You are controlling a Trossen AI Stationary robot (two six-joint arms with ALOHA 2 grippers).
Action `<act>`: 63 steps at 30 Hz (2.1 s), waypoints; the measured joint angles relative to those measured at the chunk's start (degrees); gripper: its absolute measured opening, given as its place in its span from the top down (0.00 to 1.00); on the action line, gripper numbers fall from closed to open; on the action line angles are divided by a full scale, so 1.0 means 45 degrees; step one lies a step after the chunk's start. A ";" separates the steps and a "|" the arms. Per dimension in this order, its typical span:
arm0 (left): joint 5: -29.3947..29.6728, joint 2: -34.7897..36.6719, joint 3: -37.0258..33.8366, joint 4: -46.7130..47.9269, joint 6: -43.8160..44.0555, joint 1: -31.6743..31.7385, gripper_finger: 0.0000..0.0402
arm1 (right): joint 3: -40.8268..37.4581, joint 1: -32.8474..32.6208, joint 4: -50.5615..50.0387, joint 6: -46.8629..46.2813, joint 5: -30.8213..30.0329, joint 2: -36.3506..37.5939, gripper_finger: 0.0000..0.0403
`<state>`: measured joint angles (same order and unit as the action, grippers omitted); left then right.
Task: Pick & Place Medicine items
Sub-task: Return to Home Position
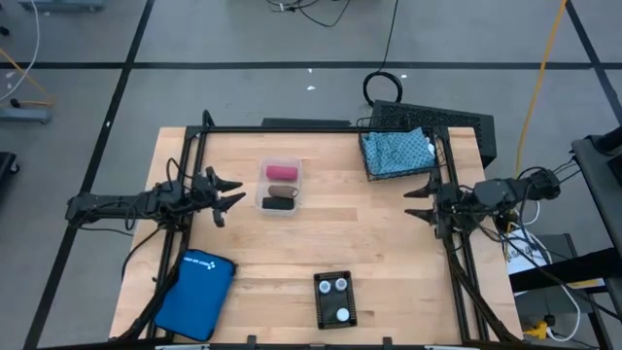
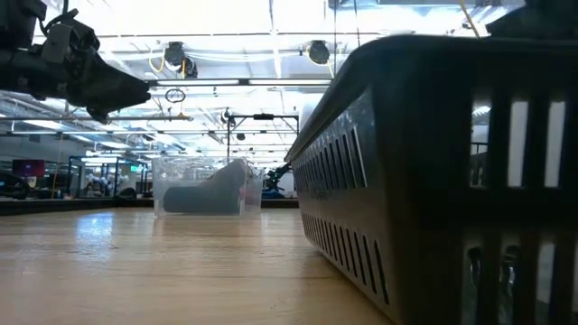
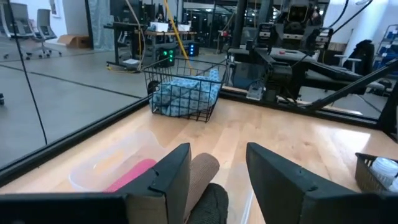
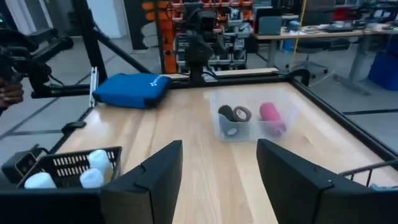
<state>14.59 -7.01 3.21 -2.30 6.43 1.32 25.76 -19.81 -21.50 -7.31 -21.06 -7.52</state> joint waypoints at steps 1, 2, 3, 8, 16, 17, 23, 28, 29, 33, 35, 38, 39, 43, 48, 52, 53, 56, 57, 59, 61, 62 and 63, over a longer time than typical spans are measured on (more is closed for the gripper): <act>-0.0005 0.0000 -0.0089 -0.0136 0.0053 0.0000 0.60 | -0.0238 0.0005 0.0139 0.0080 -0.0012 0.0242 0.51; 0.0000 0.0000 -0.0159 -0.0240 0.0119 0.0000 0.60 | -0.0474 0.0005 0.0363 0.0179 -0.0022 0.0473 0.51; -0.0004 0.0000 -0.0199 -0.0290 0.0199 0.0000 0.61 | -0.0749 0.0005 0.0744 0.0331 -0.0034 0.0649 0.51; 0.0000 0.0000 -0.0206 -0.0321 0.0264 0.0000 0.60 | -0.2496 0.0005 0.3388 0.1224 -0.0038 0.1135 0.52; 0.0088 0.0000 -0.0206 -0.0564 0.0216 0.0000 0.54 | -0.4220 0.0082 0.5794 0.1864 -0.0014 0.1159 0.51; 0.0097 0.0000 -0.0206 -0.0590 0.0206 0.0000 0.54 | -0.4322 0.0210 0.5938 0.1935 -0.0009 0.1159 0.51; 0.0107 0.0000 -0.0206 -0.0612 0.0182 0.0000 0.50 | -0.4401 0.1666 0.6068 0.2165 0.0024 0.1164 0.52; 0.0107 -0.0019 -0.0206 -0.0543 0.0165 0.0000 0.49 | -0.4401 0.3165 0.5709 0.2156 0.1362 0.1159 0.51; 0.0107 -0.0019 -0.0206 -0.0514 0.0165 0.0000 0.49 | -0.4401 0.3437 0.5666 0.2170 0.1923 0.1159 0.51; 0.0102 -0.0024 -0.0206 -0.0353 0.0178 0.0000 0.51 | -0.4545 0.4186 0.5704 0.2113 0.3648 0.1161 0.51; 0.0102 -0.0024 -0.0206 -0.0220 0.0284 0.0000 0.52 | -0.4729 0.4399 0.5732 0.1960 0.3743 0.1146 0.51; 0.0102 -0.0024 -0.0206 0.0021 0.0375 0.0000 0.54 | -0.5112 0.4700 0.5833 0.1869 0.3707 0.1164 0.51; 0.0102 -0.0024 -0.0206 0.0050 0.0373 0.0000 0.55 | -0.5210 0.4784 0.5785 0.1869 0.3707 0.1159 0.51; 0.0108 -0.0024 -0.0206 0.0204 0.0136 0.0000 0.57 | -0.5389 0.4973 0.5774 0.1918 0.3704 0.1159 0.52; 0.0112 -0.0024 -0.0206 0.0197 -0.0901 0.0000 0.60 | -0.5503 0.4988 0.5514 0.2625 0.3711 0.1154 0.51; 0.0114 -0.0024 -0.0206 0.0189 -0.1449 0.0000 0.61 | -0.5513 0.4988 0.5442 0.2802 0.3731 0.1081 0.51; 0.0112 -0.0024 -0.0206 0.0188 -0.1453 0.0000 0.61 | -0.5513 0.4988 0.5440 0.2794 0.3731 0.1081 0.51; 0.0112 -0.0024 -0.0206 0.0184 -0.1382 0.0000 0.60 | -0.5528 0.4985 0.5437 0.2792 0.3726 0.1081 0.51; 0.0112 -0.0024 -0.0206 0.0180 -0.1387 0.0000 0.59 | -0.5528 0.4984 0.5445 0.2792 0.3726 0.1081 0.51; 0.0112 -0.0024 -0.0206 0.0180 -0.1388 0.0000 0.58 | -0.5528 0.4984 0.5459 0.2792 0.3726 0.1081 0.51; 0.0112 -0.0024 -0.0206 0.0179 -0.1389 0.0000 0.56 | -0.5531 0.4983 0.5500 0.2792 0.3718 0.1081 0.51; 0.0112 -0.0024 -0.0206 0.0179 -0.1387 0.0000 0.56 | -0.5532 0.4983 0.5520 0.2792 0.3712 0.1081 0.51; 0.0112 -0.0024 -0.0206 0.0179 -0.1387 0.0000 0.55 | -0.5532 0.4983 0.5528 0.2792 0.3712 0.1081 0.51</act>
<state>15.09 -7.11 2.28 -1.50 0.19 1.32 0.86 2.61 3.38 5.26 -4.36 -2.66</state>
